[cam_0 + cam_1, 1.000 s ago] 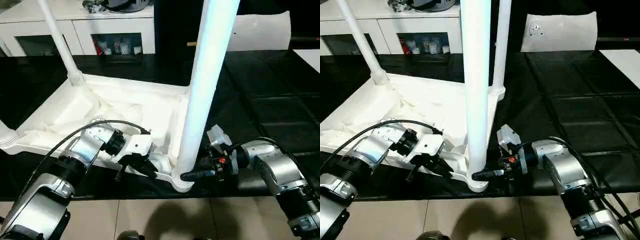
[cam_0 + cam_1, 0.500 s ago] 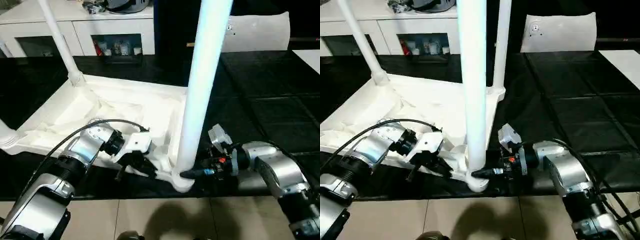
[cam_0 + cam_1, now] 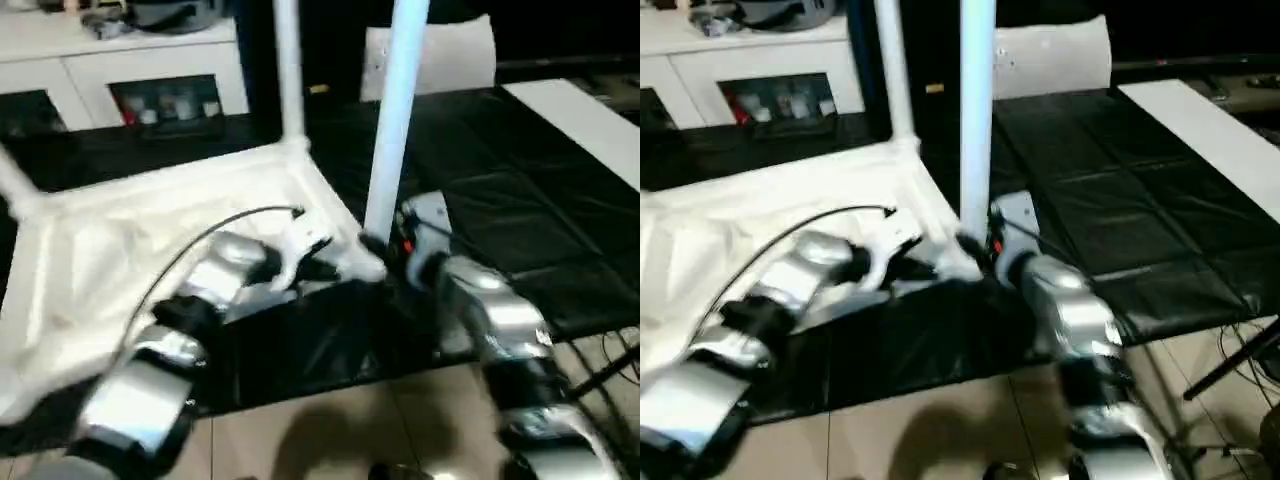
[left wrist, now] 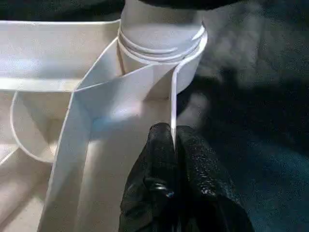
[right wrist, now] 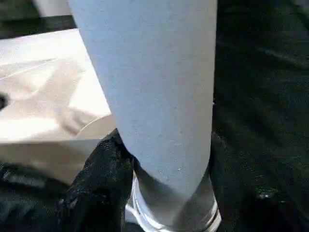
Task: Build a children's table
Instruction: Rotate leg to tighten
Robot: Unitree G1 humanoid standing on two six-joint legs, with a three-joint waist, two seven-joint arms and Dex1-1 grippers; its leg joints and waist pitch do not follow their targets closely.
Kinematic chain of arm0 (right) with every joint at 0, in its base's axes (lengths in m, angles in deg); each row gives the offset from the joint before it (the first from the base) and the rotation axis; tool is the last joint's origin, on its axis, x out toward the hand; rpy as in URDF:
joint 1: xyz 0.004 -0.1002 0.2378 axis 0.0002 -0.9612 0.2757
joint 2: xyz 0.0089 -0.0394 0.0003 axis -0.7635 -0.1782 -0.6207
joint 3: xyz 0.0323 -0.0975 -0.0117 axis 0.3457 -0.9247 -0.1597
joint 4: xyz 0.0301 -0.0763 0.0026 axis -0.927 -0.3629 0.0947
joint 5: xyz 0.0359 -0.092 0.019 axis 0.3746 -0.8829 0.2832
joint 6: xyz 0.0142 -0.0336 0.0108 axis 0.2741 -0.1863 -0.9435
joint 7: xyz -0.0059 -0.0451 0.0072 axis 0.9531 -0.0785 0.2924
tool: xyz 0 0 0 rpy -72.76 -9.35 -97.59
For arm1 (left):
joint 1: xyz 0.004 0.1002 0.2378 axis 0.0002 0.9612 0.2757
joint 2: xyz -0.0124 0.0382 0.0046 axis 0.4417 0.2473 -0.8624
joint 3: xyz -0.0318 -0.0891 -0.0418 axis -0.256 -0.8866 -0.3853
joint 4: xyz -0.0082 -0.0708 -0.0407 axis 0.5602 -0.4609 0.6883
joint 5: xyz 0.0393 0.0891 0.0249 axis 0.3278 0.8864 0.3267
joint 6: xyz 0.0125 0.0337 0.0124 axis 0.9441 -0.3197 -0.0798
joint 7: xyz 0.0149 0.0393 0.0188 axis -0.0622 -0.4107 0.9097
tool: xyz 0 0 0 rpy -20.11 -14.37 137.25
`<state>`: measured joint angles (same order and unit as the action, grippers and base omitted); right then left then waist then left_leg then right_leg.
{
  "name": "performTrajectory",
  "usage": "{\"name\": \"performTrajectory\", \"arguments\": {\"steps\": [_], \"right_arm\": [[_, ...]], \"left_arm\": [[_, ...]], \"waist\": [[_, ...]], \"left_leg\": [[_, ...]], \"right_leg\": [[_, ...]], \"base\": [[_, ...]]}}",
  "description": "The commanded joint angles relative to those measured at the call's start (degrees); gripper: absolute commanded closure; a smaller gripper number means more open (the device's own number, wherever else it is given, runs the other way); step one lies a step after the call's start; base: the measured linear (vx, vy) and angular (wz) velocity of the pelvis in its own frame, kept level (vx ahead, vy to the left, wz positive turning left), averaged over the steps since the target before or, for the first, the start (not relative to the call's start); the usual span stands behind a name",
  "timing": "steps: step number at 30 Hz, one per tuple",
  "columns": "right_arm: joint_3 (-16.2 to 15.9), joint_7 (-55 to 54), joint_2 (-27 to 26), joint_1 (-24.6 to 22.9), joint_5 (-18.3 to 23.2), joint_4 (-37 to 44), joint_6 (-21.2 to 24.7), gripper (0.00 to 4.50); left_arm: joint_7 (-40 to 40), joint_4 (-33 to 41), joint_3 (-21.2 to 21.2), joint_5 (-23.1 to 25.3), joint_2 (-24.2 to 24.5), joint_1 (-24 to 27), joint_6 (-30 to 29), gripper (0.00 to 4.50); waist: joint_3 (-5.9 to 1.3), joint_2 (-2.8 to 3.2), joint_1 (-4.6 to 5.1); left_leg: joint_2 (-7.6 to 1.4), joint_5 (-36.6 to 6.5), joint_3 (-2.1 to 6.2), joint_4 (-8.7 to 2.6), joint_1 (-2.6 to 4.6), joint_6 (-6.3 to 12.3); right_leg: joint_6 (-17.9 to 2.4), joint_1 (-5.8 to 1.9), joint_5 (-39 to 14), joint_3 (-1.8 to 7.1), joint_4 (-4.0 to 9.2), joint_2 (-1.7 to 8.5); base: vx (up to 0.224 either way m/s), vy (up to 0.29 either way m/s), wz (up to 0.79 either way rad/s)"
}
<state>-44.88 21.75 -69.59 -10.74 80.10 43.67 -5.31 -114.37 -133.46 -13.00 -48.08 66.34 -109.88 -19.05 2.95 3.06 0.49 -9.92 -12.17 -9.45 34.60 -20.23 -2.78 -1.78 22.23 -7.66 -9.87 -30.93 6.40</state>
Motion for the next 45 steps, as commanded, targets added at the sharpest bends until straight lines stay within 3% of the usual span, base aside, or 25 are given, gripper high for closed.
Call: {"name": "performTrajectory", "arguments": {"steps": [1,4,6,8,11,14,17,19,27,34,45], "right_arm": [[-3.0,-0.1,-2.8,0.1,0.0,-1.7,-0.7,1.96],[-3.8,2.4,-2.7,-0.8,0.5,-0.7,-3.0,1.73],[-3.5,3.1,-2.1,-1.5,0.9,0.0,-4.1,1.54],[-3.0,6.6,-0.2,-2.8,1.7,1.3,-6.2,1.45],[-2.8,10.4,2.2,-4.0,2.5,2.4,-8.5,1.11],[-4.0,17.5,6.2,-5.4,3.5,4.2,-10.1,0.85],[-4.7,24.6,10.1,-6.5,4.6,5.5,-10.7,0.85],[-5.4,32.1,14.0,-7.4,6.2,6.4,-11.0,0.85],[-8.9,49.0,21.0,-7.4,9.6,6.4,-12.2,0.85],[-11.8,56.9,23.3,-6.9,10.9,7.1,-11.4,0.85],[-13.7,61.0,23.2,-5.3,11.6,5.8,-10.5,1.87]], "left_arm": [[2.2,1.1,-0.8,-1.3,-1.9,-2.1,-0.1,4.5],[0.8,1.8,0.0,-0.6,-1.2,-1.6,0.6,4.5],[-0.3,2.4,0.3,-0.5,-0.5,-1.1,0.9,4.5],[-4.1,3.5,1.3,-0.1,1.1,0.2,3.2,4.5],[-7.3,4.6,2.2,0.0,2.7,1.3,4.3,4.5],[-12.6,5.1,4.2,0.8,5.0,2.3,7.6,4.5],[-17.9,5.7,5.3,0.4,7.0,3.0,9.6,4.5],[-23.6,6.5,6.5,-0.1,9.0,3.5,12.4,4.5],[-36.6,6.8,10.3,0.2,13.9,3.8,20.0,4.5],[-41.4,7.5,12.0,0.7,15.5,4.3,23.2,4.5],[-42.5,10.6,14.4,-1.1,15.2,5.7,22.7,4.5]], "waist": [[-4.28,-0.64,-0.73],[-4.61,-0.62,-1.28],[-5.02,-0.83,-1.76],[-5.11,-0.84,-1.96],[-4.95,-0.72,-2.53],[-4.62,-0.67,-3.22],[-4.38,-0.54,-3.7],[-4.28,-0.67,-4.52],[-4.36,-0.97,-6.53],[-4.22,-1.18,-7.22],[-4.2,-1.39,-8.0]], "left_leg": [[-2.64,-10.7,1.2,-4.07,-0.28,3.26],[-2.68,-7.0,1.16,-3.91,-0.68,4.65],[-2.89,-1.5,1.21,-3.52,-1.06,6.56],[-2.77,0.5,1.09,-3.12,-1.32,8.33],[-2.94,-0.6,0.89,-3.07,-1.17,9.78],[-3.09,-3.1,0.75,-3.33,-0.89,8.64],[-3.43,-5.9,0.81,-3.62,-0.57,6.91],[-3.66,-7.9,0.73,-3.76,-0.35,6.35],[-3.79,-7.7,0.57,-3.8,-0.21,5.14],[-3.72,-8.4,0.57,-3.93,-0.16,4.5],[-3.76,-8.9,0.49,-4.06,0.26,3.37]], "right_leg": [[-6.9,-3.18,-20.9,3.44,3.64,3.96],[-7.3,-3.63,-18.5,3.61,3.01,4.0],[-9.6,-3.63,-9.8,4.0,1.46,3.9],[-10.8,-3.53,-6.4,4.16,0.82,3.9],[-11.0,-3.5,-7.5,4.07,0.94,3.87],[-10.1,-3.27,-12.0,4.14,1.52,3.73],[-9.0,-3.05,-15.6,4.22,1.85,3.69],[-8.4,-3.0,-17.2,4.36,2.05,3.75],[-8.0,-2.68,-19.0,4.6,1.89,3.92],[-6.8,-2.64,-21.9,4.67,2.06,3.92],[-6.0,-2.31,-24.4,4.72,2.31,3.86]], "base": [[0.0,0.0,0.0],[0.0,0.0,0.0],[0.0,0.0,0.0],[0.0,0.0,0.0],[0.0,0.0,0.0],[0.0,0.0,0.0],[0.0,0.0,0.0],[0.0,0.0,0.0],[0.0,0.0,0.0],[0.0,0.0,0.0],[0.0,0.0,0.0]]}}
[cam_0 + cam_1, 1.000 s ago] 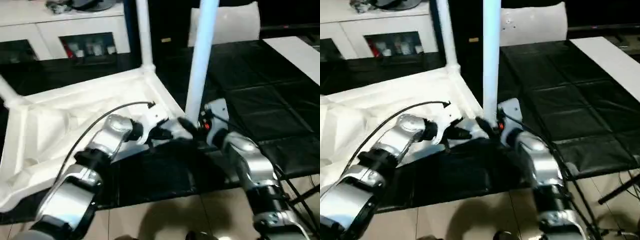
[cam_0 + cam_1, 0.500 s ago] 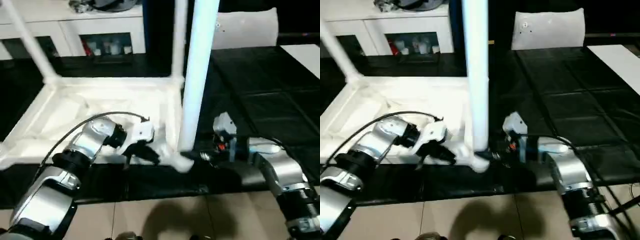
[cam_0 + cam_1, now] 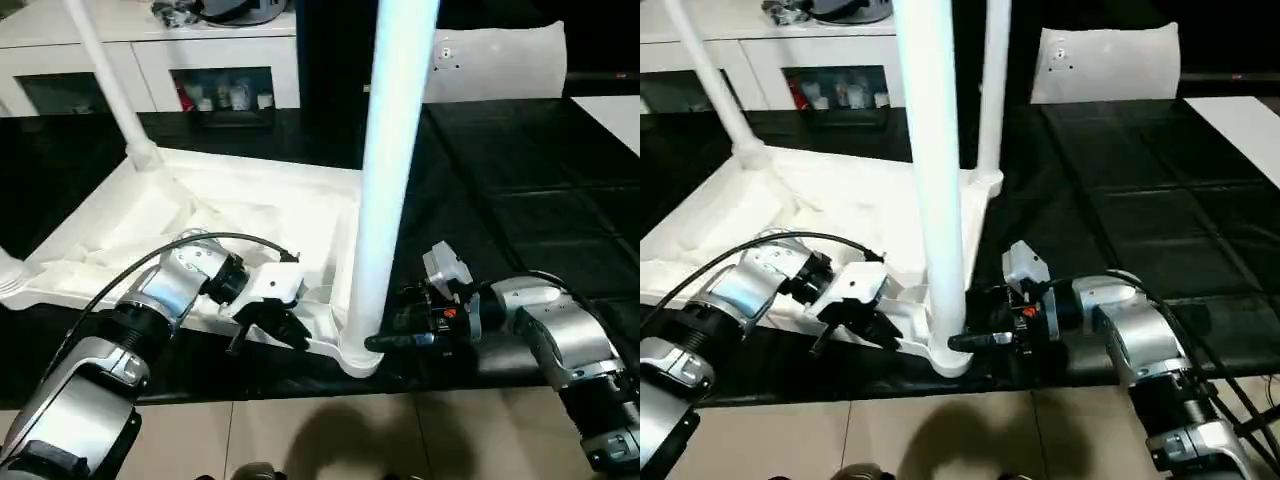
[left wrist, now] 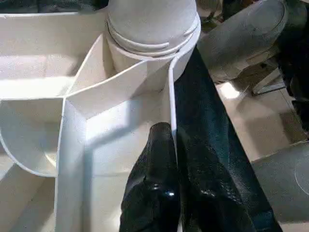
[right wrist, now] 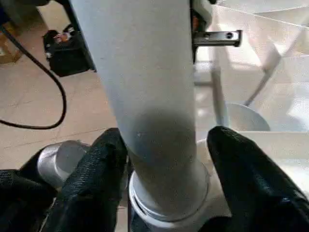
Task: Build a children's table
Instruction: Rotate leg to tighten
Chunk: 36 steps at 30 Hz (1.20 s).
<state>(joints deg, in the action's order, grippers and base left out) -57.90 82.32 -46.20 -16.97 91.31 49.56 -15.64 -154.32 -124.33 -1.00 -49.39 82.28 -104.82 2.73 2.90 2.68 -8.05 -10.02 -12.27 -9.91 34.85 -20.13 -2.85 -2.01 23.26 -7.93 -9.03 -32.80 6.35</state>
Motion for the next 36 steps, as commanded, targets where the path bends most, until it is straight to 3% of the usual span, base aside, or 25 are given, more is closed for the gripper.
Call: {"name": "performTrajectory", "arguments": {"steps": [1,4,12,14,15,16,18,20,23,25,27,29,31,33,36], "right_arm": [[-1.0,0.8,-0.6,1.1,0.4,-0.5,-0.2,1.99],[-1.2,1.3,-0.8,1.4,0.5,-0.8,0.1,2.31],[-1.8,2.1,-1.1,1.3,1.3,-0.4,1.8,2.55],[-0.8,0.9,-1.7,0.5,2.8,1.0,3.5,2.55],[0.1,-0.5,-2.3,-0.2,3.8,1.9,4.5,2.55],[0.9,-2.5,-3.1,-0.7,4.3,2.6,5.4,2.55],[2.1,-6.9,-4.8,-1.3,3.9,3.2,5.6,2.55],[2.8,-11.1,-6.6,-1.7,2.8,3.3,5.1,2.55],[4.1,-21.1,-10.5,-2.0,-0.4,2.4,4.1,2.55],[4.9,-27.1,-13.4,-1.7,-1.8,1.6,4.1,2.55],[5.1,-28.4,-14.1,-1.7,-2.1,1.5,4.2,2.56],[6.2,-38.1,-19.0,-0.3,-4.3,0.1,5.0,2.57],[7.0,-45.1,-22.6,1.2,-5.9,-1.5,5.7,2.57],[7.6,-49.5,-24.6,2.4,-6.7,-3.0,6.4,2.57],[7.6,-55.0,-26.8,4.6,-9.2,-5.9,7.4,2.57]], "left_arm": [[-2.6,1.6,2.7,0.1,-0.8,0.7,1.1,4.5],[-2.6,1.8,2.9,-0.1,-0.7,0.8,1.2,4.5],[-2.6,2.0,2.9,-0.1,-0.5,1.0,0.8,4.5],[-2.1,2.0,1.2,-1.3,-1.4,1.4,-1.4,4.5],[-1.2,2.0,-0.1,-2.4,-2.2,1.5,-3.2,4.5],[0.4,1.6,-1.4,-3.3,-3.1,1.5,-4.6,4.5],[3.7,0.6,-3.2,-4.3,-4.7,1.0,-6.2,4.5],[6.6,-0.1,-4.4,-4.6,-5.9,0.7,-7.2,4.5],[12.4,-1.3,-6.5,-5.2,-8.5,0.2,-9.4,4.5],[15.9,-1.6,-7.5,-5.6,-10.5,0.0,-10.9,4.5],[16.8,-1.8,-7.8,-5.7,-11.0,-0.1,-11.3,4.5],[23.3,-3.0,-9.1,-4.5,-14.0,-1.0,-13.6,4.5],[28.3,-4.3,-9.8,-3.3,-16.0,-1.9,-15.2,4.5],[31.2,-5.2,-10.1,-2.7,-17.1,-2.5,-15.9,4.5],[35.7,-6.4,-10.8,-1.8,-18.8,-3.4,-17.1,4.5]], "waist": [[-4.23,-0.99,0.36],[-4.23,-1.03,0.31],[-4.22,-0.96,0.31],[-4.22,-0.97,0.33],[-4.19,-0.36,0.31],[-4.18,-0.61,0.43],[-4.17,-0.58,0.39],[-3.93,-0.64,0.66],[-3.56,-0.58,1.62],[-3.59,-0.65,3.3],[-3.62,-0.63,4.14],[-3.93,-0.07,5.55],[-4.12,-0.27,6.59],[-4.11,0.06,6.97],[-4.26,-0.16,7.41]], "left_leg": [[-3.66,-8.6,0.98,-4.31,0.16,3.25],[-3.68,-8.5,1.0,-4.33,0.08,3.18],[-3.51,-8.5,0.95,-4.29,0.08,2.99],[-3.53,-8.5,0.98,-4.33,0.06,2.97],[-3.6,-8.3,0.98,-4.32,0.08,2.85],[-3.66,-8.5,0.96,-4.38,0.11,2.75],[-3.56,-9.0,0.96,-4.36,0.11,2.48],[-3.02,-10.7,0.93,-4.3,0.36,1.74],[-2.19,-12.9,1.04,-3.94,0.62,0.54],[-2.06,-13.7,1.37,-4.01,0.12,0.17],[-2.02,-14.0,1.47,-3.97,-0.01,0.36],[-2.58,-13.4,1.79,-4.46,-0.41,1.1],[-2.38,-13.0,1.77,-4.34,-0.34,0.97],[-2.26,-12.2,1.67,-4.31,-0.5,2.12],[-2.24,-10.1,1.5,-4.21,-0.66,2.69]], "right_leg": [[-5.7,-3.39,-23.9,3.9,4.1,3.97],[-5.8,-3.42,-23.4,3.9,4.04,3.93],[-5.2,-3.46,-24.2,3.85,4.19,3.85],[-5.2,-3.48,-24.1,3.84,4.16,3.83],[-5.6,-3.47,-23.6,3.88,4.09,3.83],[-5.6,-3.41,-23.4,3.92,4.19,3.77],[-5.4,-3.46,-24.0,3.83,4.32,3.83],[-3.8,-3.25,-28.4,3.45,5.12,3.7],[-0.3,-2.99,-35.7,2.48,6.43,3.59],[1.4,-3.3,-36.0,1.85,6.82,3.36],[1.5,-3.45,-35.4,1.63,6.92,3.35],[-0.3,-3.81,-30.7,1.88,6.42,3.35],[-2.2,-3.85,-28.5,2.06,6.21,3.54],[-3.4,-4.01,-26.8,2.27,5.95,3.52],[-4.7,-4.01,-24.3,2.55,5.52,3.46]], "base": [[0.0,0.0,0.0],[0.0,0.0,0.0],[0.0,0.0,0.0],[0.0,0.0,0.0],[0.0,0.0,0.0],[0.0,0.0,0.0],[0.0,0.0,0.0],[0.0,0.0,0.0],[0.0,0.0,0.0],[0.0,0.0,0.0],[0.0,0.0,0.0],[0.0,0.0,0.0],[0.0,0.0,0.0],[0.0,0.0,0.0],[0.0,0.0,0.0]]}}
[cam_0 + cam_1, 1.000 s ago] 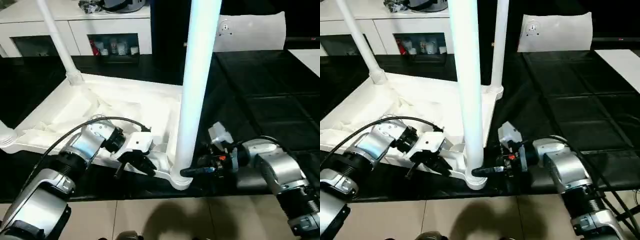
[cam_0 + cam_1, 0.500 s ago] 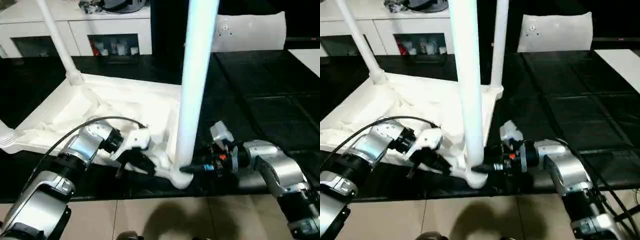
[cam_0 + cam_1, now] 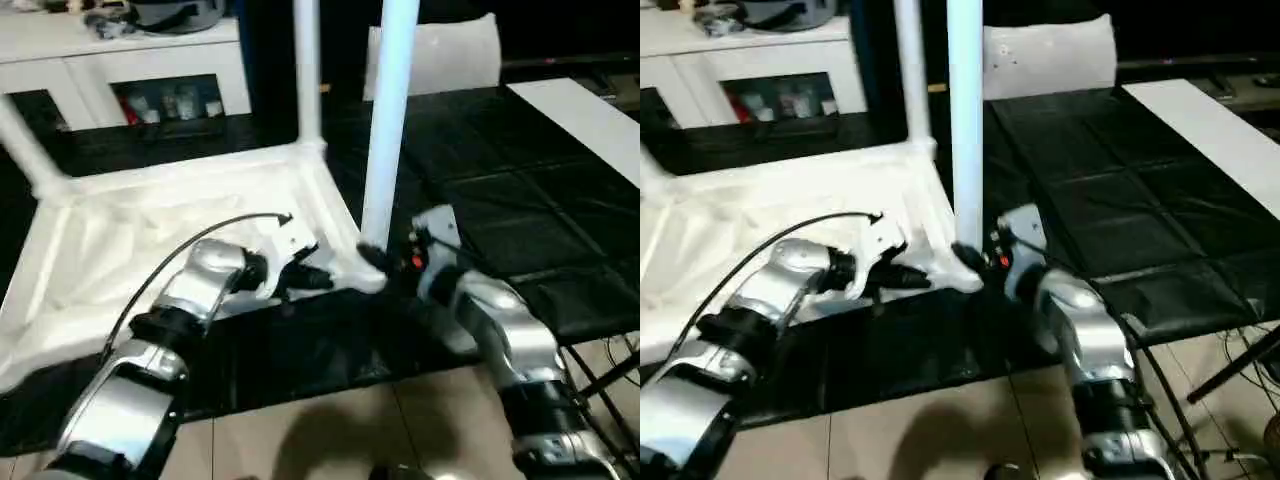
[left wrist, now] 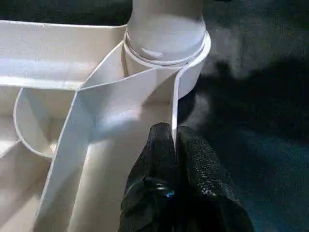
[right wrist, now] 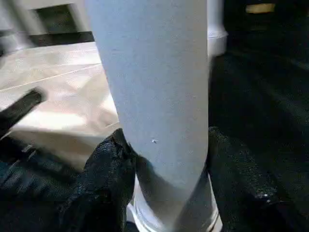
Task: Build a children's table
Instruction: Rotate leg to tighten
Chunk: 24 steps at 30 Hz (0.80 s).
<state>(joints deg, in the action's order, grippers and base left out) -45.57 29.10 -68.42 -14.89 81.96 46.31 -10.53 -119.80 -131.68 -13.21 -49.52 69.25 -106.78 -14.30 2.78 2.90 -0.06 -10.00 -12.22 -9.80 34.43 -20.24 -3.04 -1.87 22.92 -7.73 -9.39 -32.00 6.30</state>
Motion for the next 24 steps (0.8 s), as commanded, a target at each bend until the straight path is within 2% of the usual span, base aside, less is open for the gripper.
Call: {"name": "performTrajectory", "arguments": {"steps": [1,3,6,9,14,15,16,17,18,19,20,21,23,24], "right_arm": [[-4.8,-2.8,-4.9,3.0,-0.5,-3.4,2.3,2.22],[-3.7,-3.8,-5.4,4.2,-0.5,-5.2,1.2,1.87],[-2.8,-2.9,-5.4,3.7,0.0,-4.7,0.3,1.65],[-2.8,-2.9,-5.4,3.7,0.0,-4.7,0.3,1.65],[-2.8,-2.9,-5.4,3.6,0.0,-4.6,0.2,1.65],[-2.6,-2.9,-5.4,3.3,0.0,-4.4,0.0,1.45],[-1.8,6.4,1.4,-0.7,1.9,-0.8,-3.5,1.45],[-1.8,7.2,2.0,-1.1,2.1,-0.5,-3.8,1.34],[-1.6,14.4,7.2,-3.4,3.4,1.7,-5.5,1.26],[-1.6,14.6,7.4,-3.5,3.4,1.7,-5.6,1.26],[-1.6,16.7,8.6,-3.7,3.9,2.0,-5.5,1.26],[-1.7,18.9,9.8,-3.9,4.4,2.2,-5.5,1.02],[-2.0,20.9,11.0,-4.1,4.9,2.4,-5.5,0.91],[-2.7,25.3,13.3,-4.4,5.7,3.0,-5.4,0.81]], "left_arm": [[2.3,0.8,1.3,-1.3,-6.2,-1.6,-0.4,4.5],[4.3,0.7,1.3,-0.3,-6.6,-1.8,-0.9,4.5],[4.0,1.1,1.5,0.3,-6.2,-1.5,-0.9,4.5],[4.0,1.1,1.5,0.3,-6.2,-1.5,-0.9,4.5],[4.0,1.1,1.5,0.3,-6.2,-1.5,-0.9,4.5],[3.9,1.3,1.5,0.5,-6.0,-1.4,-0.9,4.5],[-4.1,2.3,3.3,1.4,-0.6,0.8,3.5,4.5],[-4.8,2.4,3.5,1.5,-0.1,0.9,3.9,4.5],[-11.3,3.1,5.1,1.9,3.9,2.4,6.6,4.5],[-11.4,3.2,5.2,1.9,4.0,2.4,6.6,4.5],[-12.8,3.2,5.7,2.2,4.9,2.6,7.3,4.5],[-13.9,3.1,6.2,2.5,5.7,2.7,8.5,4.5],[-15.1,3.2,6.6,2.8,6.5,2.8,9.1,4.5],[-18.4,3.6,7.3,2.8,7.9,3.0,10.5,4.5]], "waist": [[-4.28,-0.2,-0.46],[-4.37,-0.18,-0.61],[-4.42,-0.08,-0.81],[-4.36,-0.03,-0.78],[-4.26,-0.06,-0.81],[-4.29,-0.04,-0.84],[-4.3,-0.29,-0.87],[-4.39,-0.18,-1.54],[-4.43,-0.19,-1.88],[-4.6,-0.19,-1.92],[-4.49,-0.07,-2.07],[-4.49,-0.17,-2.42],[-4.18,-0.06,-2.68],[-4.06,-0.26,-3.14]], "left_leg": [[-2.26,-8.9,1.37,-3.72,-0.64,3.05],[-2.38,-7.2,1.33,-3.69,-0.77,4.08],[-2.67,-6.7,1.3,-3.69,-0.64,5.16],[-2.81,-7.7,1.29,-3.78,-0.47,5.19],[-2.74,-8.6,1.22,-3.84,-0.4,4.68],[-2.79,-8.5,1.22,-3.83,-0.38,4.63],[-2.77,-8.4,1.21,-3.82,-0.44,4.81],[-2.86,-8.6,1.47,-3.87,-0.32,5.09],[-3.02,-7.4,1.3,-3.69,-0.52,6.75],[-3.14,-6.1,1.15,-3.54,-0.59,7.57],[-3.2,-5.9,1.1,-3.55,-0.57,7.77],[-3.2,-6.3,1.04,-3.53,-0.42,7.62],[-3.26,-7.7,0.9,-3.67,-0.31,6.98],[-3.23,-9.9,0.9,-3.78,0.06,5.7]], "right_leg": [[-5.5,-3.76,-22.8,2.99,4.45,3.46],[-6.7,-4.01,-19.5,3.17,4.03,3.5],[-8.0,-4.03,-16.8,3.35,3.64,3.5],[-8.8,-4.05,-16.2,3.47,3.54,3.51],[-8.7,-4.08,-17.4,3.55,3.67,3.55],[-8.8,-4.07,-17.2,3.6,3.66,3.61],[-8.7,-4.12,-17.0,3.6,3.67,3.62],[-7.7,-4.43,-17.0,3.56,3.66,3.73],[-8.4,-4.55,-14.0,3.85,3.19,3.74],[-9.5,-4.33,-11.3,4.05,2.65,3.79],[-10.0,-4.15,-11.0,4.04,2.62,3.82],[-10.3,-4.08,-11.9,3.87,2.65,3.61],[-9.7,-3.92,-14.8,3.83,3.02,3.65],[-8.3,-3.95,-19.8,3.72,3.58,3.7]], "base": [[0.0,0.0,0.0],[0.0,0.0,0.0],[0.0,0.0,0.0],[0.0,0.0,0.0],[0.0,0.0,0.0],[0.0,0.0,0.0],[0.0,0.0,0.0],[0.0,0.0,0.0],[0.0,0.0,0.0],[0.0,0.0,0.0],[0.0,0.0,0.0],[0.0,0.0,0.0],[0.0,0.0,0.0],[0.0,0.0,0.0]]}}
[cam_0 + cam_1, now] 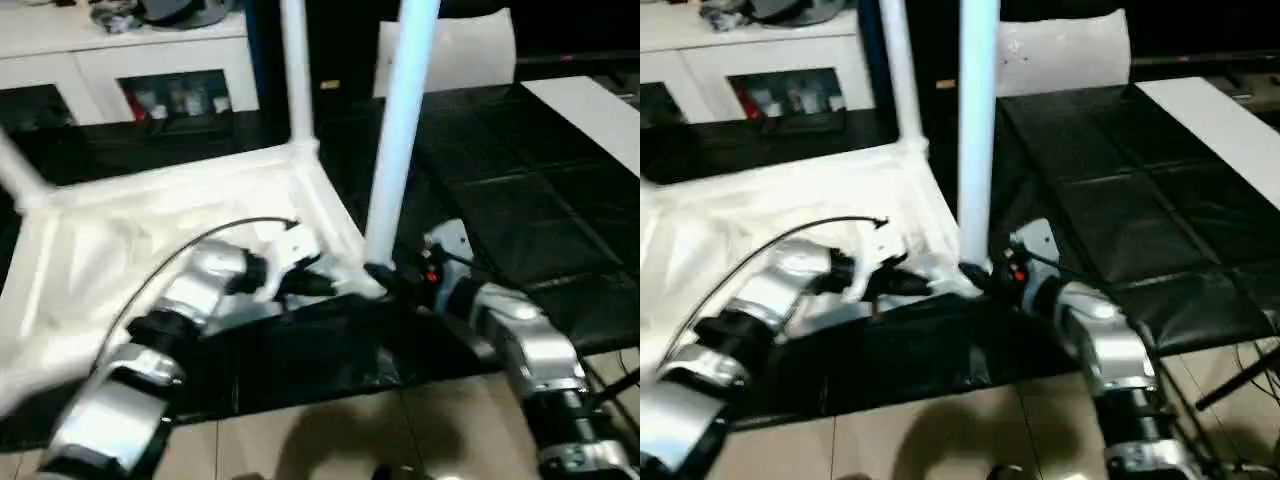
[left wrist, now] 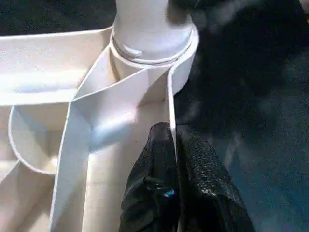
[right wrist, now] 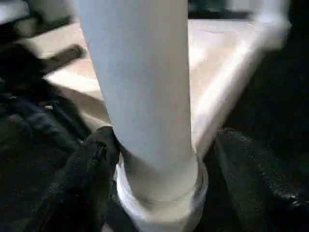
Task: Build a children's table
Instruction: Rotate leg to tighten
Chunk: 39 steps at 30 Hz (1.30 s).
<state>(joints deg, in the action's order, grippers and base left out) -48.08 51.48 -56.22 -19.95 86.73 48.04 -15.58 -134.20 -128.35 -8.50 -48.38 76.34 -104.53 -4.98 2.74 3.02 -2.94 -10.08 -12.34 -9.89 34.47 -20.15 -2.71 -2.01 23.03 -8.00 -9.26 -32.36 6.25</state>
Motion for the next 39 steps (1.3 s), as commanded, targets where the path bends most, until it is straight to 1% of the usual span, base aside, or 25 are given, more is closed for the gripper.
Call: {"name": "performTrajectory", "arguments": {"steps": [1,3,5,6,7,8,10,11,12,13,14,15,16,17,19,21,22,28,30,33,34,35,37,38,39], "right_arm": [[-0.3,4.4,1.8,0.5,1.3,1.4,-0.3,0.81],[-1.2,9.1,4.1,0.4,2.1,1.9,0.3,0.53],[-1.6,10.8,5.0,0.3,2.5,1.9,-0.1,0.46],[-3.2,16.2,7.3,0.6,3.0,1.7,-0.5,0.46],[-3.8,17.9,7.9,0.8,3.0,1.5,-0.7,0.46],[-4.3,19.4,8.4,1.1,3.1,1.3,-0.9,0.46],[-5.2,21.7,8.9,1.4,3.7,1.3,-0.7,0.46],[-5.8,23.5,9.2,1.7,4.2,1.3,-0.3,0.46],[-6.5,25.4,9.4,2.1,4.4,1.2,-0.1,0.46],[-6.9,26.1,9.3,2.3,4.4,1.0,-0.2,0.73],[-7.1,26.3,9.2,2.4,4.4,1.0,-0.2,0.81],[-7.3,26.8,9.1,2.6,4.4,0.8,-0.3,0.81],[-7.5,26.9,8.6,3.1,4.4,0.1,0.2,1.01],[-7.8,27.1,8.4,3.5,4.5,-0.4,0.0,1.16],[-8.1,27.5,8.1,3.8,4.5,-1.1,-0.3,1.28],[-8.5,28.3,7.8,4.4,4.5,-2.0,-0.4,1.34],[-8.7,29.0,7.5,5.0,4.6,-2.9,-0.1,1.46],[-9.1,30.8,7.1,6.5,4.7,-5.1,0.4,2.11],[-9.3,31.1,6.9,7.1,4.7,-6.1,0.2,2.23],[-9.5,31.8,6.6,7.8,4.8,-7.2,0.2,2.48],[-9.5,32.0,6.5,7.9,4.8,-7.3,0.2,2.51],[-9.6,32.2,6.4,8.0,4.9,-7.4,0.4,2.52],[-9.5,32.3,6.2,8.1,5.3,-7.5,0.8,2.54],[-9.3,31.9,5.7,7.9,6.0,-7.0,1.6,2.56],[-8.9,31.4,5.4,7.6,6.5,-6.4,2.3,2.56]], "left_arm": [[-5.3,0.4,2.8,1.5,1.3,0.9,1.7,4.5],[-8.5,1.1,3.3,1.1,2.5,1.2,2.6,4.5],[-9.8,1.4,3.6,0.8,3.0,1.3,3.2,4.5],[-13.7,2.1,4.4,0.4,4.4,1.5,4.6,4.5],[-14.9,2.1,4.7,0.3,4.8,1.5,5.1,4.5],[-15.9,2.1,5.0,0.4,5.2,1.5,5.6,4.5],[-16.8,1.9,5.4,0.6,5.5,1.4,6.4,4.5],[-17.5,1.9,5.7,0.9,5.8,1.3,7.0,4.5],[-18.3,2.0,6.2,1.2,6.0,1.2,7.4,4.5],[-18.7,2.1,6.4,1.3,6.1,1.3,7.6,4.5],[-18.9,2.2,6.5,1.3,6.1,1.3,7.7,4.5],[-19.2,2.3,6.6,1.4,6.1,1.3,7.8,4.5],[-19.4,2.4,6.8,1.5,6.0,1.2,7.9,4.5],[-19.3,2.6,6.9,1.4,5.9,1.2,7.9,4.5],[-19.4,2.7,6.9,1.4,5.8,1.2,7.9,4.5],[-19.7,2.9,7.0,1.3,5.5,1.2,7.8,4.5],[-19.8,3.0,7.2,1.2,5.4,1.2,7.9,4.5],[-20.3,2.7,7.3,1.2,5.6,1.1,8.5,4.5],[-20.3,2.5,7.4,1.3,5.8,1.0,8.6,4.5],[-20.4,2.5,7.4,1.4,6.0,1.1,8.7,4.5],[-20.5,2.4,7.4,1.4,6.0,1.1,8.7,4.5],[-20.5,2.4,7.4,1.4,6.0,1.0,8.7,4.5],[-20.5,2.3,7.3,1.4,6.1,1.1,8.5,4.5],[-20.4,2.4,6.9,0.9,6.0,1.3,7.7,4.5],[-20.0,2.6,6.5,0.4,5.8,1.4,6.5,4.5]], "waist": [[-3.79,-0.27,-0.56],[-3.73,-0.38,-1.03],[-3.74,-0.46,-1.18],[-3.88,-0.93,-1.41],[-4.0,-0.71,-1.73],[-4.01,-0.64,-1.81],[-4.09,-0.95,-2.28],[-4.09,-0.89,-2.38],[-4.01,-1.03,-2.46],[-4.04,-1.12,-2.54],[-4.01,-1.02,-2.63],[-3.99,-1.06,-2.65],[-4.0,-1.18,-2.72],[-4.01,-1.12,-2.8],[-4.03,-1.1,-2.96],[-4.08,-1.23,-3.14],[-4.13,-1.09,-3.33],[-4.19,-1.04,-3.54],[-4.21,-1.12,-3.54],[-4.17,-1.09,-3.55],[-4.18,-1.0,-3.56],[-4.18,-1.13,-3.49],[-4.19,-1.09,-3.47],[-4.17,-0.66,-3.47],[-4.2,-0.84,-3.41]], "left_leg": [[-3.37,-10.5,0.96,-4.03,0.04,4.91],[-3.45,-12.0,1.0,-4.11,0.26,4.07],[-3.47,-11.9,1.06,-4.15,0.28,3.6],[-3.38,-10.9,1.07,-4.14,0.16,3.69],[-3.55,-9.7,1.06,-4.08,0.08,4.19],[-3.55,-9.2,1.02,-4.02,0.01,4.35],[-3.54,-8.4,0.93,-3.97,0.02,4.73],[-3.52,-8.6,0.91,-3.94,0.02,4.73],[-3.49,-8.9,0.86,-3.96,-0.01,4.73],[-3.48,-9.0,0.87,-3.96,0.03,4.72],[-3.52,-8.7,0.9,-3.99,0.01,4.58],[-3.58,-8.5,0.93,-4.02,0.02,4.33],[-3.64,-8.6,0.96,-4.07,0.07,4.05],[-3.64,-8.7,0.97,-4.07,0.09,3.89],[-3.65,-8.7,0.94,-4.08,0.2,3.59],[-3.66,-8.3,0.92,-4.09,0.19,3.51],[-3.64,-7.9,0.91,-4.05,0.14,3.52],[-3.65,-7.8,0.9,-4.02,0.1,3.48],[-3.59,-7.7,0.93,-4.01,-0.01,3.47],[-3.59,-7.7,0.86,-3.98,0.1,3.41],[-3.6,-7.6,0.91,-3.99,0.05,3.39],[-3.65,-7.6,0.93,-4.02,0.04,3.41],[-3.64,-7.7,0.91,-4.0,0.09,3.35],[-3.62,-8.0,0.94,-4.02,0.1,3.24],[-3.6,-8.1,0.93,-4.03,0.11,3.17]], "right_leg": [[-7.4,-3.78,-21.4,3.73,4.11,3.66],[-6.8,-3.73,-23.5,3.76,4.33,3.84],[-6.6,-3.63,-23.8,3.8,4.35,3.86],[-6.6,-3.76,-23.2,3.86,4.24,3.87],[-6.9,-3.76,-21.7,4.04,3.9,3.91],[-7.2,-3.71,-20.9,4.05,3.74,3.88],[-8.0,-3.64,-19.5,4.07,3.51,3.89],[-8.1,-3.62,-19.7,4.07,3.48,3.89],[-7.8,-3.63,-20.5,4.05,3.62,3.91],[-7.7,-3.66,-21.0,4.0,3.64,3.94],[-7.5,-3.61,-21.4,4.0,3.65,3.94],[-7.3,-3.57,-21.7,4.03,3.71,3.94],[-7.2,-3.51,-22.1,4.04,3.72,3.97],[-7.2,-3.52,-22.3,4.05,3.74,3.99],[-7.2,-3.42,-22.2,4.08,3.73,3.98],[-7.2,-3.45,-21.6,4.14,3.65,4.0],[-7.5,-3.45,-21.1,4.15,3.53,4.04],[-7.7,-3.52,-20.1,4.15,3.42,3.96],[-7.6,-3.62,-20.3,4.1,3.39,3.99],[-7.4,-3.53,-21.1,4.1,3.53,3.99],[-7.4,-3.56,-21.0,4.1,3.46,3.98],[-7.3,-3.56,-20.9,4.09,3.47,3.95],[-7.5,-3.53,-20.7,4.11,3.45,3.95],[-7.5,-3.53,-20.8,4.09,3.51,3.93],[-7.6,-3.6,-20.6,4.07,3.51,3.9]], "base": [[0.0,0.0,0.0],[0.0,0.0,0.0],[0.0,0.0,0.0],[0.0,0.0,0.0],[0.0,0.0,0.0],[0.0,0.0,0.0],[0.0,0.0,0.0],[0.0,0.0,0.0],[0.0,0.0,0.0],[0.0,0.0,0.0],[0.0,0.0,0.0],[0.0,0.0,0.0],[0.0,0.0,0.0],[0.0,0.0,0.0],[0.0,0.0,0.0],[0.0,0.0,0.0],[0.0,0.0,0.0],[0.0,0.0,0.0],[0.0,0.0,0.0],[0.0,0.0,0.0],[0.0,0.0,0.0],[0.0,0.0,0.0],[0.0,0.0,0.0],[0.0,0.0,0.0],[0.0,0.0,0.0]]}}
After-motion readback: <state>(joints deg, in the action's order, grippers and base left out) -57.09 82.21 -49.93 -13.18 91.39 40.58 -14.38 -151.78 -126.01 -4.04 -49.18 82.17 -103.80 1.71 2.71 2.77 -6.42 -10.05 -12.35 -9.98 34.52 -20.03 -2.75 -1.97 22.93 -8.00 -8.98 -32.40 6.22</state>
